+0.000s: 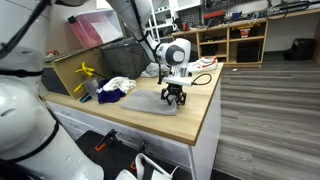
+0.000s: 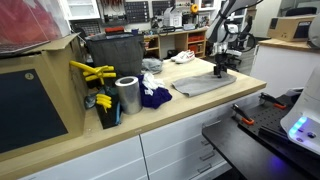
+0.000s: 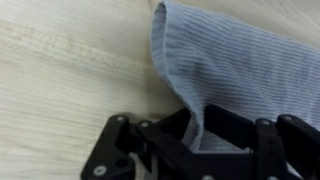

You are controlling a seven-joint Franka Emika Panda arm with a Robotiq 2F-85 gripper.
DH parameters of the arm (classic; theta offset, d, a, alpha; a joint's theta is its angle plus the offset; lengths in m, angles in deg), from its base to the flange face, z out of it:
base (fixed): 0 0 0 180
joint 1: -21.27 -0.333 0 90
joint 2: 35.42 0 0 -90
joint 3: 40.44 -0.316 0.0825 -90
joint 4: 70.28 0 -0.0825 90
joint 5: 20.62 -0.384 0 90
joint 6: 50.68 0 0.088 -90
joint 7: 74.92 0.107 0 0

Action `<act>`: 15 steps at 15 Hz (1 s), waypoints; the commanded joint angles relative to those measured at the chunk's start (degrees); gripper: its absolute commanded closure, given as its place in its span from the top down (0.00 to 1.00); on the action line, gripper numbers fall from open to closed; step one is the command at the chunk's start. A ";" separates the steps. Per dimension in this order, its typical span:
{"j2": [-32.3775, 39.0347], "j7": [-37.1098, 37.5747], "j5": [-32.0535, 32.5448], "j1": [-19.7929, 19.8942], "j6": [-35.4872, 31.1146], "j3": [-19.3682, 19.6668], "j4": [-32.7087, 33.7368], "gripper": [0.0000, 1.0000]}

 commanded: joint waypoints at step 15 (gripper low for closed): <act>-15.87 14.63 8.75 -8.26 -8.49 2.48 -12.34 0.00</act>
